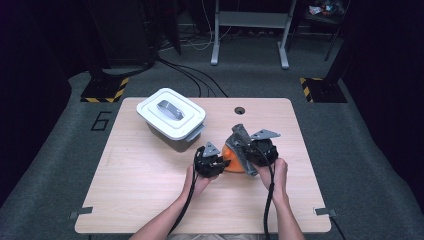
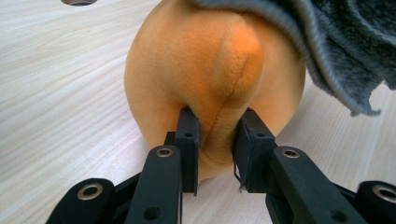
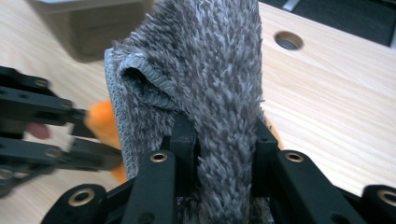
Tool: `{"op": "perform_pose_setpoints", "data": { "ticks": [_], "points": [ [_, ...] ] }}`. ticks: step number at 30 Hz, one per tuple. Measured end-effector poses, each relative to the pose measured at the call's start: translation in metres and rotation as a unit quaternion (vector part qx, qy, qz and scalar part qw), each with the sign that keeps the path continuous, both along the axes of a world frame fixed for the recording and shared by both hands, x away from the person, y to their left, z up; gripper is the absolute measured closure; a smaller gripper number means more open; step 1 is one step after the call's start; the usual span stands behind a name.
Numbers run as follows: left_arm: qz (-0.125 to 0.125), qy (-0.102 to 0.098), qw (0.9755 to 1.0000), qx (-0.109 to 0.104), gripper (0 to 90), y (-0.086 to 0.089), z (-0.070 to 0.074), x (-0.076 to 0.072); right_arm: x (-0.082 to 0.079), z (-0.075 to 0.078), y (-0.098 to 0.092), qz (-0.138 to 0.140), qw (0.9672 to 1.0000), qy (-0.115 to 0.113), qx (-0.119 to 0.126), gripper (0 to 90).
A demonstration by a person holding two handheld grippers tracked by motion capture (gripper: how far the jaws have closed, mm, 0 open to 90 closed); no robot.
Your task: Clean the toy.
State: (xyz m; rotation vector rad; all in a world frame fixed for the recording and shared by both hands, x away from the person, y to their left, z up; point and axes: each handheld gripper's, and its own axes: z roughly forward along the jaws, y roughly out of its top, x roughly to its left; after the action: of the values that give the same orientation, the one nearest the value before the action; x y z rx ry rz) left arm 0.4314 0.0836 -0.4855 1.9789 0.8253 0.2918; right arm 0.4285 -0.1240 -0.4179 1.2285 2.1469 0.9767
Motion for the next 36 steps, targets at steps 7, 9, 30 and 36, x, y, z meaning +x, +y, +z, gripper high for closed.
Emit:
{"op": "perform_pose_setpoints", "data": {
  "ticks": [7,9,30,36],
  "points": [
    [0.000,0.002,1.0000,0.000,72.8,0.000,0.000,0.000,0.008,-0.016,-0.033,-0.043,0.9986,0.024,0.018,69.2],
    [0.000,0.003,1.0000,-0.001,72.8,0.000,0.000,0.000,0.010,-0.021,-0.038,-0.054,0.9979,0.029,0.019,69.3],
    [0.005,0.007,0.9999,-0.006,72.9,0.003,-0.003,0.001,-0.003,-0.033,-0.072,-0.091,0.9930,0.043,0.062,69.1],
    [0.002,0.009,0.9999,-0.005,72.9,0.003,-0.003,0.001,0.005,-0.047,-0.060,-0.083,0.9932,0.061,0.054,69.1]
  ]
}}
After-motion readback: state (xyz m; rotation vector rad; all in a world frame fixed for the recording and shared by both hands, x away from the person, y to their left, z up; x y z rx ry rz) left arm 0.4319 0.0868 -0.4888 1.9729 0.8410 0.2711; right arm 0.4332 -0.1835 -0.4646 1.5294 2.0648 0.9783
